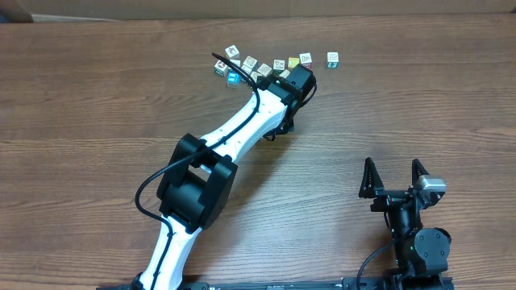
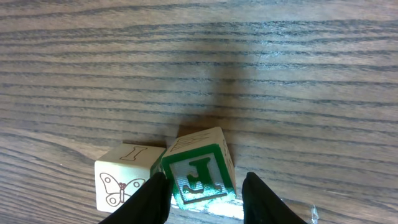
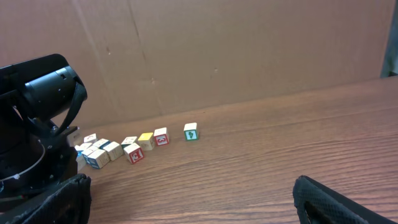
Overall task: Form a horizontal line
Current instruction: 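Lower the green block beside the butterfly block and open the gripper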
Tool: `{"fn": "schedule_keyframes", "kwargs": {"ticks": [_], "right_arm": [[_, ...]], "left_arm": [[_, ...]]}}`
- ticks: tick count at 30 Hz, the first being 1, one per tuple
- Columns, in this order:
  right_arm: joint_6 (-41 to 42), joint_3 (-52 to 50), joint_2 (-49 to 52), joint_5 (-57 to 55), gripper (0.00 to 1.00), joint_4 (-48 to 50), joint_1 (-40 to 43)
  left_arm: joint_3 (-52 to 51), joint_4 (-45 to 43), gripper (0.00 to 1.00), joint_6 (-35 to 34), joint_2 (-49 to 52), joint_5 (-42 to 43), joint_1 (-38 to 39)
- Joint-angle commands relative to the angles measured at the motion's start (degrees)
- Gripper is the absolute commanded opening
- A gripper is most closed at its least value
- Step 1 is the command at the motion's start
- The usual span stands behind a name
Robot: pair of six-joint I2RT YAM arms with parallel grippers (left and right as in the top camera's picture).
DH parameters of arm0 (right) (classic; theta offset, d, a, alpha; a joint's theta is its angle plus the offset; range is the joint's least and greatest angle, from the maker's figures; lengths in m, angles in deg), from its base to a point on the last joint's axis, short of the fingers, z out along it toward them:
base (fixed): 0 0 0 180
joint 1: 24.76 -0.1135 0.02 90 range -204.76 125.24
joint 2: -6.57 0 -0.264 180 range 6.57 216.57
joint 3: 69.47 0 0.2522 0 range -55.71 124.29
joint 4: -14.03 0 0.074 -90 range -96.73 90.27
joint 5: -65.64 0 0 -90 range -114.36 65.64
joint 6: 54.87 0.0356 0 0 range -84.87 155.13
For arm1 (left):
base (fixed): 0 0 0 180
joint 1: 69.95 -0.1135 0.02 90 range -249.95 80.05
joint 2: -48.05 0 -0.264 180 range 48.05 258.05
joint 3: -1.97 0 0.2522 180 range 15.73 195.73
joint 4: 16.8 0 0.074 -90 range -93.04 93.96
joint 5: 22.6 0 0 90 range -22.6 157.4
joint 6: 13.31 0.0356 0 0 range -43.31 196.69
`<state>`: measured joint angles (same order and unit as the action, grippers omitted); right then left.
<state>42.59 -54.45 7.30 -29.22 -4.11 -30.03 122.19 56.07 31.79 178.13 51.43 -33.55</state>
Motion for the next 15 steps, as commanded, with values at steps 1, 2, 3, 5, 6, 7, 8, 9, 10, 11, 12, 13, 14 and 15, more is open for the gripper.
{"fn": "schedule_keyframes", "kwargs": {"ticks": [1, 2, 3, 5, 6, 7, 8, 9, 10, 11, 12, 13, 14, 15], "right_arm": [[-0.26, -0.81, -0.57, 0.07, 1.00, 0.24, 0.15], [-0.26, -0.81, -0.57, 0.07, 1.00, 0.24, 0.15], [-0.26, -0.81, -0.57, 0.04, 1.00, 0.24, 0.15], [-0.26, -0.81, -0.57, 0.07, 1.00, 0.24, 0.15], [-0.26, -0.81, -0.57, 0.07, 1.00, 0.24, 0.15], [-0.26, -0.81, -0.57, 0.07, 1.00, 0.24, 0.15], [-0.26, -0.81, -0.57, 0.04, 1.00, 0.24, 0.15], [-0.26, -0.81, -0.57, 0.07, 1.00, 0.24, 0.15], [-0.26, -0.81, -0.57, 0.07, 1.00, 0.24, 0.15], [-0.26, -0.81, -0.57, 0.07, 1.00, 0.24, 0.15], [-0.26, -0.81, -0.57, 0.07, 1.00, 0.24, 0.15], [-0.26, -0.81, -0.57, 0.07, 1.00, 0.24, 0.15], [-0.26, -0.81, -0.57, 0.07, 1.00, 0.24, 0.15], [-0.26, -0.81, -0.57, 0.07, 1.00, 0.24, 0.15]], "left_arm": [[1.27, -1.25, 0.36, -0.11, -1.92, -3.06, 0.39], [1.27, -1.84, 0.36, 0.17, -1.92, -4.28, 0.35], [1.29, -2.36, 0.36, 0.15, -1.95, -5.86, 0.31], [1.29, -3.58, 0.36, 0.13, -1.95, -8.28, 0.26], [1.29, -4.17, 0.36, 0.11, -1.95, -8.76, 0.26], [1.29, -4.90, 0.36, 0.11, -1.95, -9.05, 0.26], [1.29, -5.86, 0.36, 0.11, -1.95, -9.07, 0.26], [1.29, -6.51, 0.35, 0.11, -1.95, -9.07, 0.26], [1.29, -7.28, 0.34, 0.11, -1.95, -9.07, 0.26], [1.29, -7.98, 0.31, 0.11, -1.95, -9.07, 0.26], [1.29, -8.48, 0.25, 0.11, -1.95, -9.07, 0.26], [1.29, -8.92, 0.18, 0.11, -1.95, -9.05, 0.26], [1.29, -9.20, 0.13, 0.09, -1.92, -9.03, 0.26], [1.29, -9.51, 0.09, 0.09, -1.92, -8.76, 0.26]]}}
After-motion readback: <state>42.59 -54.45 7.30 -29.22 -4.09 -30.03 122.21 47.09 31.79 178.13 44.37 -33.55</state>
